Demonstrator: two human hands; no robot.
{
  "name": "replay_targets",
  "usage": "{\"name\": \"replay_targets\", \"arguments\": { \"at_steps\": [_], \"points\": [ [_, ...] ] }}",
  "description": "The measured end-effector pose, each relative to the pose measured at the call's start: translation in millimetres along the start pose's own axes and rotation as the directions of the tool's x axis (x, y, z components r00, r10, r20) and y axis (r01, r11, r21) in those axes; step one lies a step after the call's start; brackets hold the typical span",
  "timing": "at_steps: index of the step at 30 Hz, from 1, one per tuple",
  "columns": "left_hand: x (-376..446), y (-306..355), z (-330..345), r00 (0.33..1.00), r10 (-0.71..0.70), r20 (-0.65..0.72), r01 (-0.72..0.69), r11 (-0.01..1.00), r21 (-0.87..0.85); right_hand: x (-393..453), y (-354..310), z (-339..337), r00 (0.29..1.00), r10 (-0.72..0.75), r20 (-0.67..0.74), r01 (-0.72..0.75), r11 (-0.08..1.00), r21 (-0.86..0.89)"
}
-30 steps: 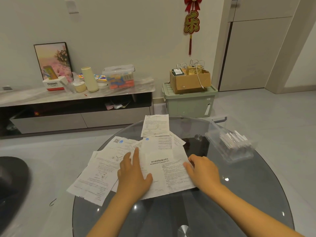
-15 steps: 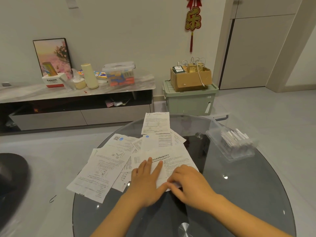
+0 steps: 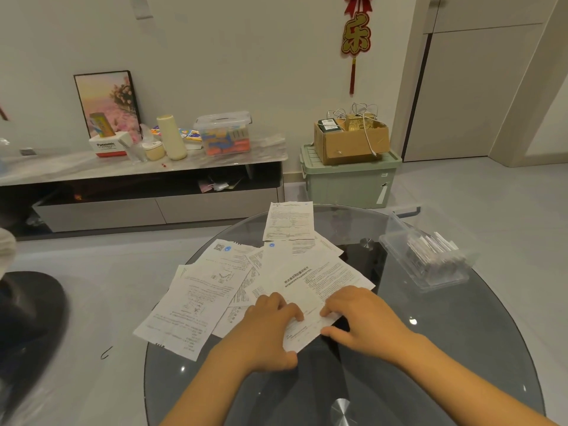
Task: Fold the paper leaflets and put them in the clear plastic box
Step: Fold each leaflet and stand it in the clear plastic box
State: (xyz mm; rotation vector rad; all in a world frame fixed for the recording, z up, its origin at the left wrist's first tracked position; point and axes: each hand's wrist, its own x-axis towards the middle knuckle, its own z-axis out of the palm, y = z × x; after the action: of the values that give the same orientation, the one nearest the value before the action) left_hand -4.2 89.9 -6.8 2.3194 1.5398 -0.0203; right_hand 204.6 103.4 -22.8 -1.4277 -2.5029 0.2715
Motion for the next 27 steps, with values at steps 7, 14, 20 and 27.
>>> {"name": "replay_targets", "arguments": {
  "at_steps": [7, 14, 20, 27],
  "points": [
    [10.9, 1.3, -0.2, 0.992, 0.04, -0.119, -0.033, 0.998, 0.053, -2.3, -15.7, 8.1, 0.999, -0.005, 0.047, 0.004, 1.0, 0.01],
    [11.2, -9.3, -2.7, 0.982, 0.032, -0.186, -0.073, 0.973, -0.22, -3.2, -19.0, 10.7, 0.992, 0.118, -0.048, -0.113, 0.989, 0.098],
    [11.3, -12.4, -12.8, 0.95, -0.056, -0.306, -0.065, 0.927, -0.371, 0.5, -3.8, -15.2, 0.949, 0.306, 0.078, -0.312, 0.869, 0.384],
    [9.2, -9.1, -25.8, 0.908, -0.238, -0.346, -0.068, 0.73, -0.68, -0.1, 20.1, -25.4, 0.849, 0.46, 0.259, -0.512, 0.597, 0.618]
  ]
}}
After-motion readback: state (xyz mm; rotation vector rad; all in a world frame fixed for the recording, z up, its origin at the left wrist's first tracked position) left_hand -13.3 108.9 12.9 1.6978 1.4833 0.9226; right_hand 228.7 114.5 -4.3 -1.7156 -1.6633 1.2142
